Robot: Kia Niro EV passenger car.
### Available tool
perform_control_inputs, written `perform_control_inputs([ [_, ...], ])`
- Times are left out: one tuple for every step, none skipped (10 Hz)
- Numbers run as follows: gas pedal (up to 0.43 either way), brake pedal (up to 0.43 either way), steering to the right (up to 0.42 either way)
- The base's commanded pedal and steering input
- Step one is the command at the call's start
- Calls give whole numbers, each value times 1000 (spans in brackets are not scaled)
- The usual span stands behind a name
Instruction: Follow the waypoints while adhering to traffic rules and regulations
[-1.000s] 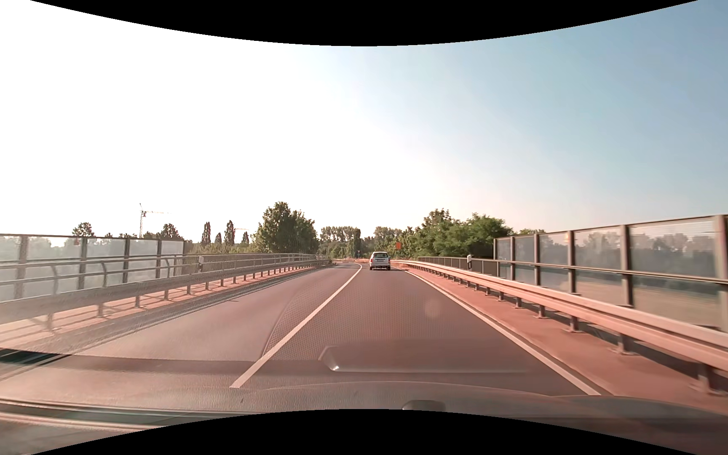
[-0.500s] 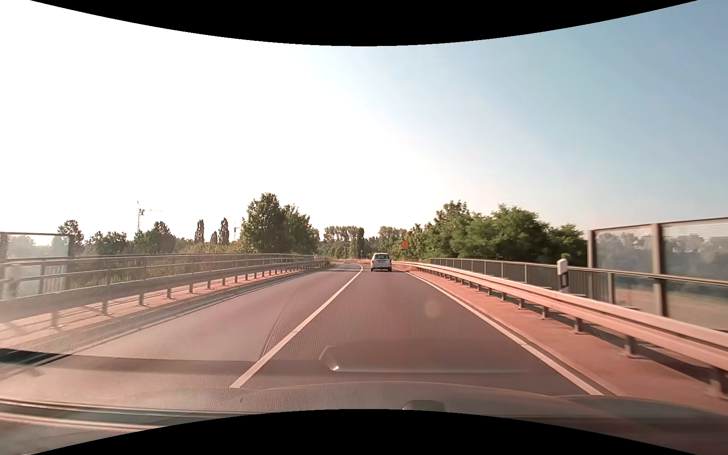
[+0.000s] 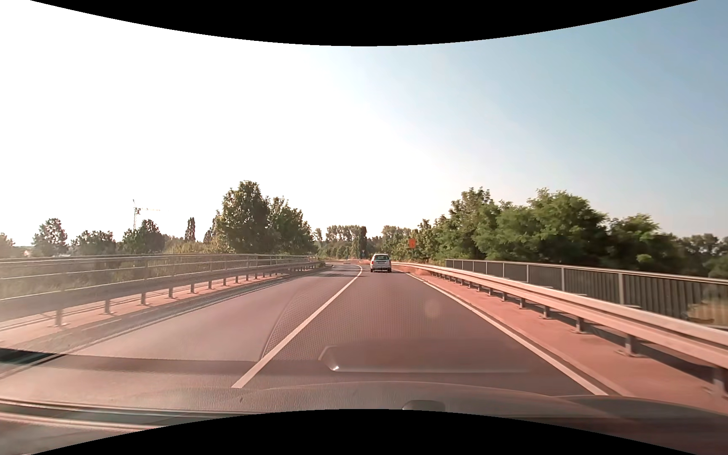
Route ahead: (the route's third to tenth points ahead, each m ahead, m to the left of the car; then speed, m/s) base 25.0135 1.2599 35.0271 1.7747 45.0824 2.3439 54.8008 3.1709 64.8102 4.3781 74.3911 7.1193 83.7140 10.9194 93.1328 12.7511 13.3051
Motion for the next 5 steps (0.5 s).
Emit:
perform_control_inputs([
  [0, 0, -9],
  [0, 0, -9],
  [0, 0, -9],
  [0, 0, -9],
  [0, 0, -9],
])
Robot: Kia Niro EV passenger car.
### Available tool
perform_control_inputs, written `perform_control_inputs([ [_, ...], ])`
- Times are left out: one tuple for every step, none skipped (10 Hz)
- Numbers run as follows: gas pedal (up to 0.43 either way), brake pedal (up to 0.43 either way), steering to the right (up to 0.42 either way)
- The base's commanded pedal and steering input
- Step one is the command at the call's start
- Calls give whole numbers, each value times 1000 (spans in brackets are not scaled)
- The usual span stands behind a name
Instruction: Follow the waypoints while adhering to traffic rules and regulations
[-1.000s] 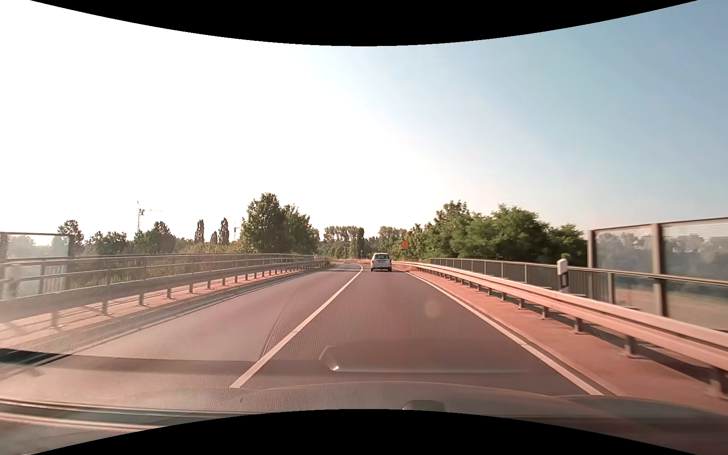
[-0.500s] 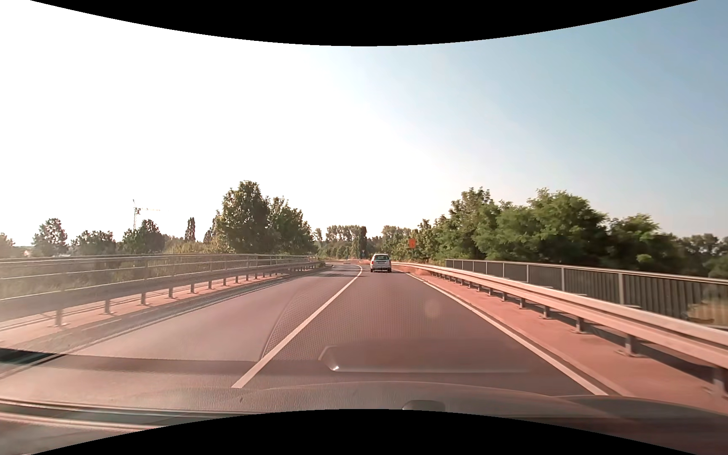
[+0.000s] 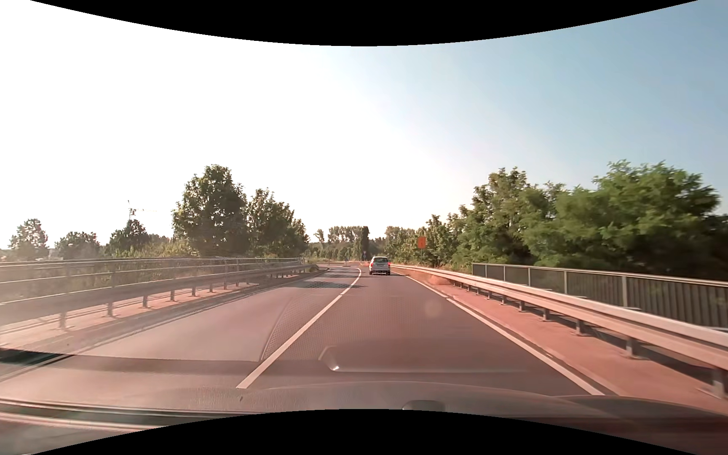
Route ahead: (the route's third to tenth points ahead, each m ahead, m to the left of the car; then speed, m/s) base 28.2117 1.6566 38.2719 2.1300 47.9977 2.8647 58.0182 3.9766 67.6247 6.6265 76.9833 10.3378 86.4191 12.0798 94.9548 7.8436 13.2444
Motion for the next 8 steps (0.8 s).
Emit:
perform_control_inputs([
  [0, 0, -9],
  [0, 0, -9],
  [0, 0, -9],
  [0, 0, -9],
  [0, 6, -9],
  [0, 24, -9],
  [0, 49, -9],
  [0, 67, -9],
])
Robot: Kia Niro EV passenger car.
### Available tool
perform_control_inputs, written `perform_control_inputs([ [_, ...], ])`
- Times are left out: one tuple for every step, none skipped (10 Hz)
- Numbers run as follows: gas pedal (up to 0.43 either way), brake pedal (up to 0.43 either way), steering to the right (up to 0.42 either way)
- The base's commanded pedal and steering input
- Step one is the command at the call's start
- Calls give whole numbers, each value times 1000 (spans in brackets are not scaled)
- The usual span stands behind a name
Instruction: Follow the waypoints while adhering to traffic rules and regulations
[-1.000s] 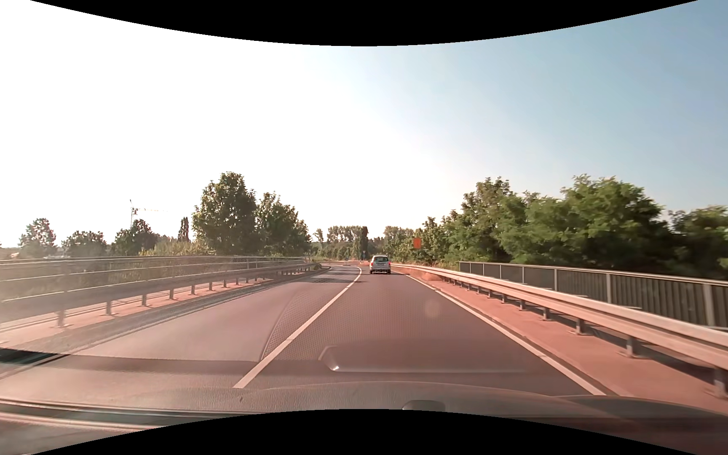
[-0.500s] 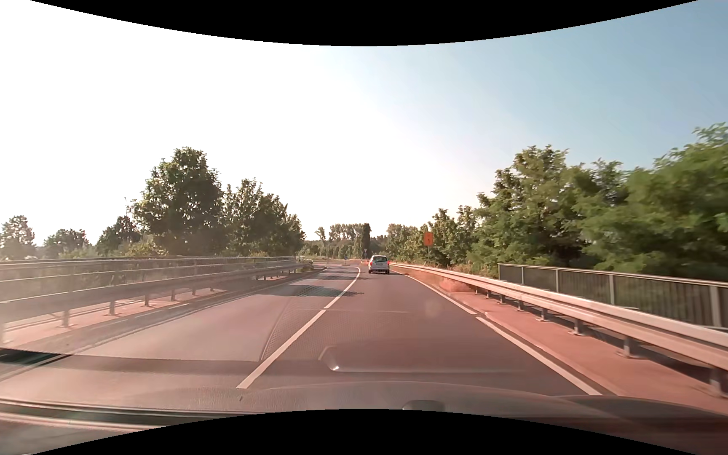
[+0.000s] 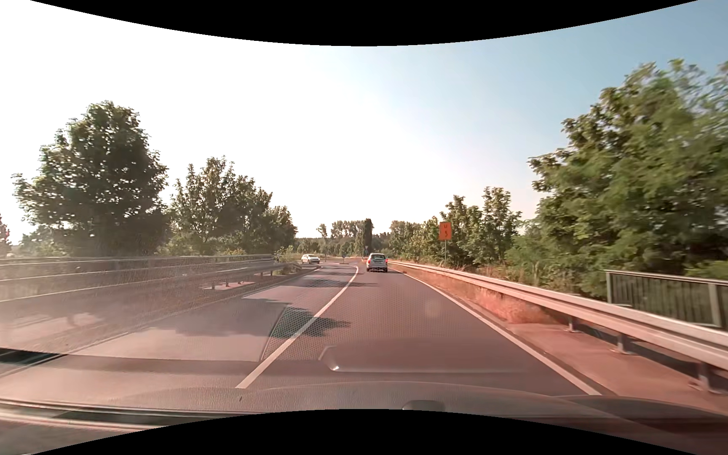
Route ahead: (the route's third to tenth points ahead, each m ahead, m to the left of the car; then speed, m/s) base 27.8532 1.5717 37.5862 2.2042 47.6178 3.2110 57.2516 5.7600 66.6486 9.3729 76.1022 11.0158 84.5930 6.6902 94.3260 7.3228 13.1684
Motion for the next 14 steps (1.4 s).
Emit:
perform_control_inputs([
  [0, 73, -9],
  [0, 91, -9],
  [0, 104, -9],
  [0, 110, -9],
  [0, 128, -9],
  [0, 140, -9],
  [0, 146, -9],
  [0, 159, -9],
  [0, 165, -10],
  [0, 171, -10],
  [0, 177, -11],
  [0, 183, -13],
  [0, 183, -15],
  [0, 183, -15],
])
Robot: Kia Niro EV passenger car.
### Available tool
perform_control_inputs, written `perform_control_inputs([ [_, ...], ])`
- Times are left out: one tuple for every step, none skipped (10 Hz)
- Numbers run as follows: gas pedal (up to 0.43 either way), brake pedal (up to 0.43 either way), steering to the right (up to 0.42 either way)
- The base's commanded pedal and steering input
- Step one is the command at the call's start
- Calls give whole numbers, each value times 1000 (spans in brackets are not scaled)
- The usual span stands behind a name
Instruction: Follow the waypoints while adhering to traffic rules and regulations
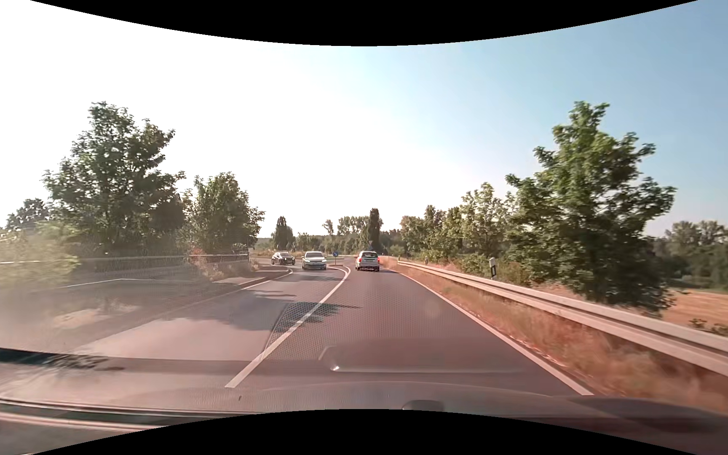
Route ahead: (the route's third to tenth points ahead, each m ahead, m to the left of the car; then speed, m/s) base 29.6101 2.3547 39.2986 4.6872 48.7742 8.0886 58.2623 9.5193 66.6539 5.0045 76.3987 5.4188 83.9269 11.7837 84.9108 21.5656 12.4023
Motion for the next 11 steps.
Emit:
perform_control_inputs([
  [0, 183, -14],
  [0, 189, -13],
  [0, 189, -12],
  [0, 189, -11],
  [0, 189, -10],
  [0, 189, -10],
  [0, 189, -9],
  [0, 189, -9],
  [0, 195, -10],
  [0, 195, -14],
  [0, 195, -18],
])
